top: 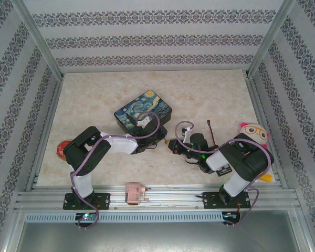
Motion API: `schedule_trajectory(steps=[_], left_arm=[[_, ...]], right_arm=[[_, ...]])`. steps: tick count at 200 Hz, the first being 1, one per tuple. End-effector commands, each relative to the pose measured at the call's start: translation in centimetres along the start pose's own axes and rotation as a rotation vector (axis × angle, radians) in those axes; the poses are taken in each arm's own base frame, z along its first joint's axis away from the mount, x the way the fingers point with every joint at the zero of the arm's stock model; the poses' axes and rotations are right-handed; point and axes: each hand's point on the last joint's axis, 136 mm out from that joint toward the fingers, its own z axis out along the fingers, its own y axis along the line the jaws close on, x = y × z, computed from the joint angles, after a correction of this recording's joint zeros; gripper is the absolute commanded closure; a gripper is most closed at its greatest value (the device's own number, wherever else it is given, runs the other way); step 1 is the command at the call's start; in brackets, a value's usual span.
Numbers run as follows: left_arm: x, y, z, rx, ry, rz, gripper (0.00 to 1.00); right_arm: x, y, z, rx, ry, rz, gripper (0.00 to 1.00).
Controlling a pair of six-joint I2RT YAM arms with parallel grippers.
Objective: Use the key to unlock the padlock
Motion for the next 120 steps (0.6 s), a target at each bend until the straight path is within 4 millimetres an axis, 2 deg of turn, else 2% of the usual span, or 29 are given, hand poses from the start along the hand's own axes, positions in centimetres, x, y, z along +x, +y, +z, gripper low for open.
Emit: schedule_trajectory(steps=[1, 44, 120], left_arm=[[0.9, -0.9, 0.1, 0.056, 0.041, -0.049, 1.00], [1.0, -0.8, 0.1, 0.061, 0.047, -0.049, 1.00], [1.4, -0.3, -0.2, 0.058, 0.063, -0.034, 1.00]], right_arm=[[-1.4, 1.4, 0.5, -0.050, -0.047, -0.013, 1.00], [-1.7, 1.3, 0.6, -0.064, -0.065, 0.014, 1.00], [-3.9, 1.2, 0.1, -0.118, -0.117, 0.095, 1.00]])
